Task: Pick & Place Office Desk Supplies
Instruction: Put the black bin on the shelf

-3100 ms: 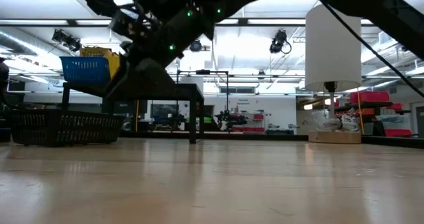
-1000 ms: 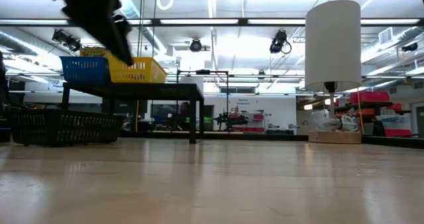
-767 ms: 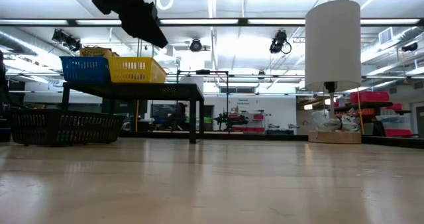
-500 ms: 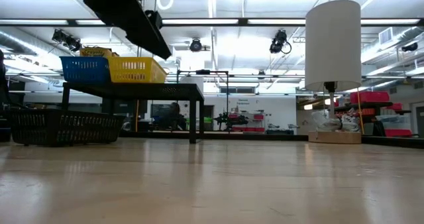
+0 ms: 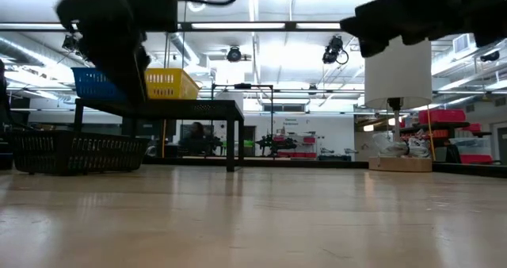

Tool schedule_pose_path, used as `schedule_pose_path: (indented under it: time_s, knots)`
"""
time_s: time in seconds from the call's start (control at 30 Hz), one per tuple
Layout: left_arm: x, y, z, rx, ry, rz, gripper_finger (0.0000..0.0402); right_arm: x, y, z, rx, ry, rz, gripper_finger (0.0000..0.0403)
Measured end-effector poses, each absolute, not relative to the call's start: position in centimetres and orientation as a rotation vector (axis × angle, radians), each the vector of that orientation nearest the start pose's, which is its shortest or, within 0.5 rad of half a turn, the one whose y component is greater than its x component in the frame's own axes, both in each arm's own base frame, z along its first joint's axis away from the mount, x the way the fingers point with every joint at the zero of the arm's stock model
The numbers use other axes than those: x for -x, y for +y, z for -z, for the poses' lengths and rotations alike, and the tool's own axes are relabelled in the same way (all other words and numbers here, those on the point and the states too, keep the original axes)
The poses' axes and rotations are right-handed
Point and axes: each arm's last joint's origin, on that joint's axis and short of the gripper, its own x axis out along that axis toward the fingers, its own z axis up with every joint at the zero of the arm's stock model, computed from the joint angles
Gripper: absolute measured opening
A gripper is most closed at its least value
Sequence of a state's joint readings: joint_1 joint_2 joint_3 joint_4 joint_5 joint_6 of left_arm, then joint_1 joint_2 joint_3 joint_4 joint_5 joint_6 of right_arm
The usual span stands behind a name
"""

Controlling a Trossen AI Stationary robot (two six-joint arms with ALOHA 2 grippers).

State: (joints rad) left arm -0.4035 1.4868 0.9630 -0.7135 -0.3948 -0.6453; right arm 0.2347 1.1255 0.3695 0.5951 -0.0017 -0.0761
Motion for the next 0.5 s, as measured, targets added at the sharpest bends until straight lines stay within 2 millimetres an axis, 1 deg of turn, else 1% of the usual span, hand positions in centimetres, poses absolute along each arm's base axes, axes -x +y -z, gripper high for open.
schedule_pose_path:
  time_s: [0.17, 0.23, 0.33, 0.5]
  knots:
    - [-24.6, -8.4, -20.1, 0.253, 1.134, -0.563, 0.0256, -21.3, 5.0, -19.7, 0.090, 0.170, -0.214, 0.0153]
    - [-24.5, -8.0, -19.7, 0.284, 1.162, -0.629, 0.0256, -21.3, 5.0, -19.7, 0.091, 0.167, -0.214, 0.0153]
    - [-24.5, -7.4, -19.0, 0.304, 1.196, -0.718, 0.0256, -21.3, 5.1, -19.8, 0.105, 0.151, -0.220, 0.0153]
    - [-24.1, -6.6, -18.0, 0.283, 1.284, -0.831, 0.0256, -21.3, 5.3, -20.0, 0.133, 0.128, -0.230, 0.0153]
